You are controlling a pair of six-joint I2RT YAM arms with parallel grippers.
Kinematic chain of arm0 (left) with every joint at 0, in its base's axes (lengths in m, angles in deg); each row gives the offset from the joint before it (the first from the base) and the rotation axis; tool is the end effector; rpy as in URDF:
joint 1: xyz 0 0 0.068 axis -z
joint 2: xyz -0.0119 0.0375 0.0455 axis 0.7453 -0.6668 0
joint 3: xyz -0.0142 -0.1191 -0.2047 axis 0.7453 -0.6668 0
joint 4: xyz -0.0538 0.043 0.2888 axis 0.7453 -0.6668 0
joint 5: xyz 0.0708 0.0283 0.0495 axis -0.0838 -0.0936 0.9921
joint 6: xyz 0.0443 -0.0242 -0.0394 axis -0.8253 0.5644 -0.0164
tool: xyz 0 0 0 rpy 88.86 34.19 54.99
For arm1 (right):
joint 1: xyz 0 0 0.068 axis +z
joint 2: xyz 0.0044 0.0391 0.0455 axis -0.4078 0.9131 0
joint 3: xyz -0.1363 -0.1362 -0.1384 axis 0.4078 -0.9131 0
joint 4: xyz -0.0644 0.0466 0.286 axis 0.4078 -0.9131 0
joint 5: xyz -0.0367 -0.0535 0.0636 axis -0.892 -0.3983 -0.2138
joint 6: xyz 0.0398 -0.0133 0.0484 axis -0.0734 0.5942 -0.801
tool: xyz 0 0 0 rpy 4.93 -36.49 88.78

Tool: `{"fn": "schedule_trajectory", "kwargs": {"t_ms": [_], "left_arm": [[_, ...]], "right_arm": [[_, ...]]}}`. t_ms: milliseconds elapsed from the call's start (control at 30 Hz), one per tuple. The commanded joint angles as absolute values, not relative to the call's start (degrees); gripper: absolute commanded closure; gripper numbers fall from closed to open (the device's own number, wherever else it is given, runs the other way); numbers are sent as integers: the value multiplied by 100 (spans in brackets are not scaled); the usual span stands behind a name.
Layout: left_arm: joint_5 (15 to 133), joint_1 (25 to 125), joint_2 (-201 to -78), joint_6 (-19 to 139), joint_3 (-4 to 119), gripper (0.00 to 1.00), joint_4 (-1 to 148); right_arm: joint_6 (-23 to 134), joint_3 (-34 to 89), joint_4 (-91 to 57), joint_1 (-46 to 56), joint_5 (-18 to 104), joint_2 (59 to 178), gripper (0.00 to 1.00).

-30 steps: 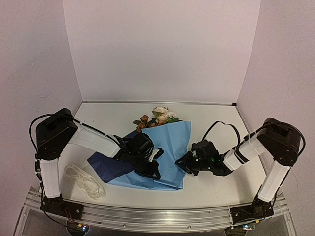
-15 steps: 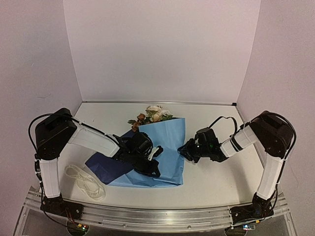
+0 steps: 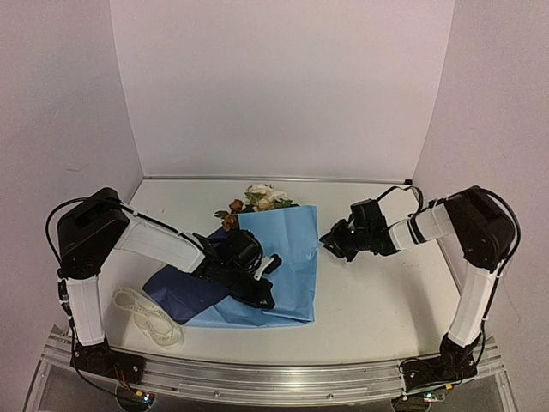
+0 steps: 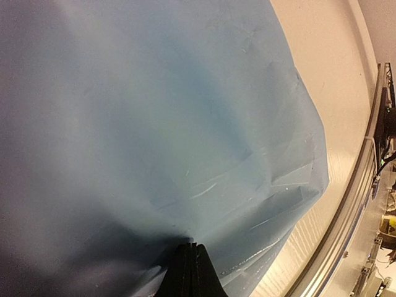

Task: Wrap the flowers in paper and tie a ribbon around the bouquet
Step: Press the fold line on the 2/3-folded wrapping paper, then pick up the two-thirds-folded wrapping paper from the center of the board.

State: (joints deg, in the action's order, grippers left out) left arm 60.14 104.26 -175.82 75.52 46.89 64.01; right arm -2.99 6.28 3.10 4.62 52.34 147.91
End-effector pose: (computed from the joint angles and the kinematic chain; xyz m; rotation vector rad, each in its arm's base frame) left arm 0.2042 -0.3376 0.0450 0.8660 2.6850 -0.9570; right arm 0.3486 0.2077 0.0552 0.5930 2.3912 1.1689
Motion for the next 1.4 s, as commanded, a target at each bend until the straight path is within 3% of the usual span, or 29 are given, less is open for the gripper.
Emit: {"fn": "schedule_trajectory", "kwargs": {"t_ms": [0,167,300,533,900,1100,1367], "left_arm": [[6213,10254,-17412,7098,4272,100,5323],[6026,10145,-17164,6933,4196,100,5290],[5944,10148,-17079,6873,4217,100,5287],[5909,10144,-16955,6826,4108,99,5349],[5993,10144,-16981,6789,4177,99,5538],[5902,10145,-17442,6716,4730,99,5684],[6119,10138,-17612,6511,5236,96,5577]], "right_arm": [[405,528,-430,606,5652,13794,78],[912,-493,-987,1513,5633,12684,65],[888,-919,-1066,2496,5366,12419,60],[914,-529,-561,3498,4994,12865,71],[636,-936,39,3763,4484,14022,85],[362,-1783,199,4469,3116,13551,87],[271,-1654,-80,5072,1710,13339,88]]}}
